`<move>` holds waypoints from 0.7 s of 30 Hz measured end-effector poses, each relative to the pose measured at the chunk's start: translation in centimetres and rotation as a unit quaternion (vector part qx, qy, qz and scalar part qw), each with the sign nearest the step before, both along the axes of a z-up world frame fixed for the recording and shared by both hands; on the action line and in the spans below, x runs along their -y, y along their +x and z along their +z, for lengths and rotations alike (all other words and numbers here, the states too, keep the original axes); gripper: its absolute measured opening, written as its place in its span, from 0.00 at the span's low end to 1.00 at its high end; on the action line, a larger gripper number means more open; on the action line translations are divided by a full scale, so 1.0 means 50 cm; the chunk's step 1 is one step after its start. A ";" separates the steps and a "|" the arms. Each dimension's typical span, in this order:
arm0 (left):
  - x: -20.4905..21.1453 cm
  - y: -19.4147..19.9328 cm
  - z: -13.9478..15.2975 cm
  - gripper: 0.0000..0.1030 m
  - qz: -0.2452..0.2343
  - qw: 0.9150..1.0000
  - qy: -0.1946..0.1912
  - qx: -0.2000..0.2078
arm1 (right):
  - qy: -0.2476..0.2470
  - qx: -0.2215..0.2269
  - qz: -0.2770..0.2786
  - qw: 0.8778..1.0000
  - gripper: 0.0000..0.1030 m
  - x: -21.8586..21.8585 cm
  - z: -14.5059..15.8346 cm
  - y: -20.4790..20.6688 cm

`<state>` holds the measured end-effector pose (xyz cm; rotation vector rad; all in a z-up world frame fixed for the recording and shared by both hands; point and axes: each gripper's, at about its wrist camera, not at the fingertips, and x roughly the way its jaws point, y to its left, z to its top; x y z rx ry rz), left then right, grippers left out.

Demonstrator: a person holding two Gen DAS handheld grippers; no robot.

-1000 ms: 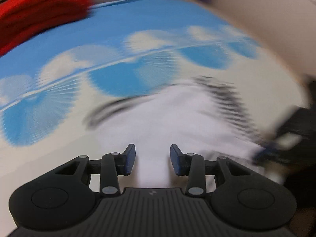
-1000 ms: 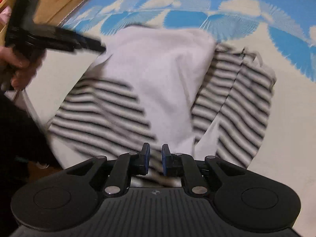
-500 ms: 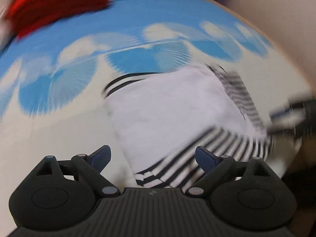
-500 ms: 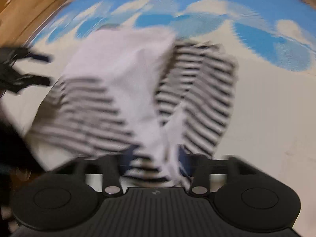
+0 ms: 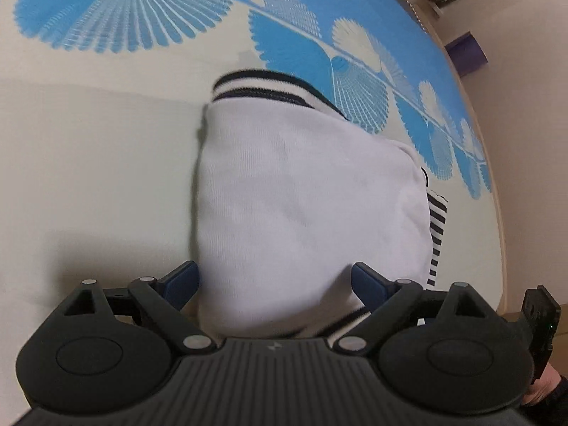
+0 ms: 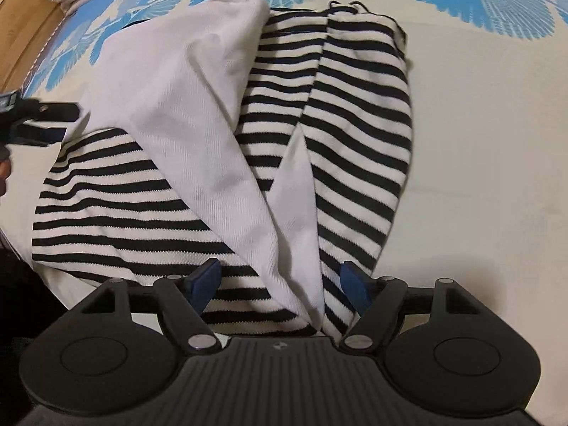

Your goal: Fold small clothes

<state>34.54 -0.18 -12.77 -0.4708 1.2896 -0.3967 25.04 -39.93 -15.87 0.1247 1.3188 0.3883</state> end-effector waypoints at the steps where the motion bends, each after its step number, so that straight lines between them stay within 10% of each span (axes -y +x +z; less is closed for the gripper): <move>1: 0.004 0.007 -0.006 0.92 -0.006 1.000 -0.003 0.001 | 0.005 0.001 0.000 1.000 0.75 -0.001 0.001 0.003; 5: 0.005 0.028 -0.038 0.88 -0.012 1.000 -0.022 -0.003 | 0.030 -0.001 -0.011 0.999 0.71 0.000 -0.002 0.020; 12: -0.018 0.054 -0.031 0.49 -0.027 0.999 -0.032 0.025 | 0.059 0.013 -0.004 0.998 0.23 -0.018 0.000 0.047; 21: -0.138 0.091 0.012 0.60 0.062 0.997 -0.013 0.048 | 0.080 0.070 -0.024 0.994 0.14 -0.100 0.024 0.130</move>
